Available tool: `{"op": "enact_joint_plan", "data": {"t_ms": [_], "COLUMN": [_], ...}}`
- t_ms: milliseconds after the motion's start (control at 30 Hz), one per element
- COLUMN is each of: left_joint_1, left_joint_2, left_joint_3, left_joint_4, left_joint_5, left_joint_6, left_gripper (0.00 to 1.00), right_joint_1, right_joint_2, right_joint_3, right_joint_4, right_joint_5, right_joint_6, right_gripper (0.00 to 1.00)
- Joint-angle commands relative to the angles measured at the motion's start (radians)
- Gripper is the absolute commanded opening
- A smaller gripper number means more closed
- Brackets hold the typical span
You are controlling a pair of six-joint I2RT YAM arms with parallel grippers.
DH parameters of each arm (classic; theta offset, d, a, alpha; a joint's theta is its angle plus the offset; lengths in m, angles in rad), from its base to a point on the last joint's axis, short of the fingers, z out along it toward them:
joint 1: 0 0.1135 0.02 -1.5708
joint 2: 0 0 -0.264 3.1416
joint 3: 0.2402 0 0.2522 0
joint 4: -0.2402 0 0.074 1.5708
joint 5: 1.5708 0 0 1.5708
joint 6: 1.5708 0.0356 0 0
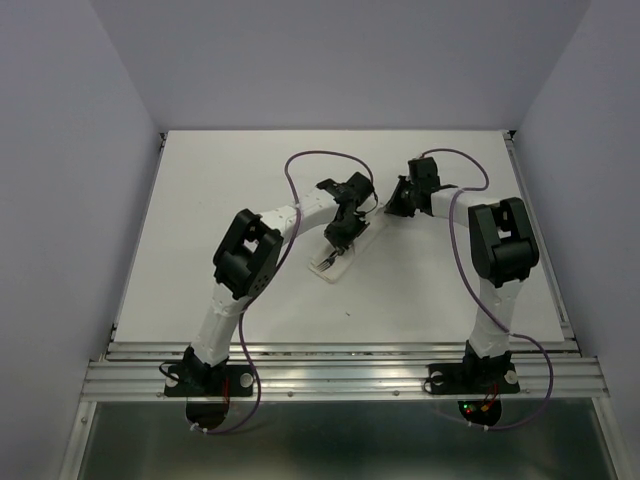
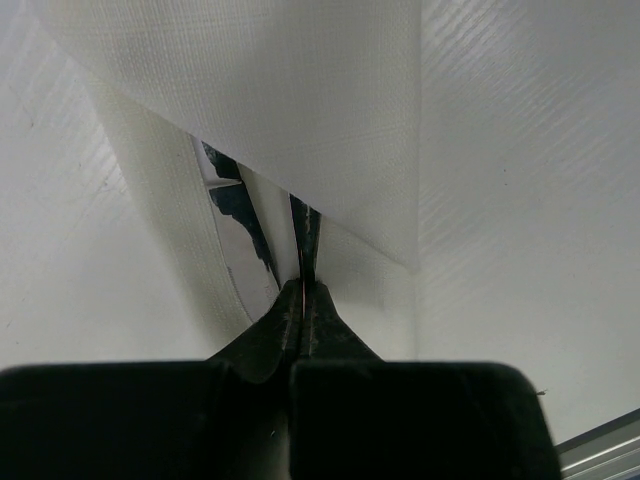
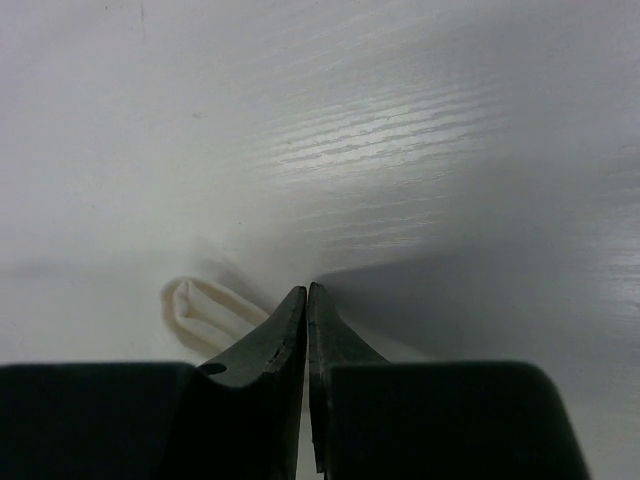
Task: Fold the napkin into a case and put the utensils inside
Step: Stuff the knife into the folded napkin.
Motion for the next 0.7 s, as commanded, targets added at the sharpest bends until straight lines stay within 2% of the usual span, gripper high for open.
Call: {"op": "enact_joint_plan", "data": {"t_ms": [0,667], "left_joint_1": [0.005,0.008], "left_joint_2": [0.014,0.051], "left_joint_3": [0.06,0.157], "left_joint_4": [-0.006,-0.038], "left_joint_5": [0.024,0.067], "left_joint_6": [-0.014,-0.07], "left_gripper": [0.0,0.0], "right_joint_1": [0.006,0.015], "right_joint_2": [-0.007,-0.036], "right_joint_3": [-0.019,-0.091], "right_joint_4": [0.049,0.08], "right_joint_5": [-0.033,-0.044], "right_joint_6": [0.013,0.025], "right_gripper": [0.09,0.08]}}
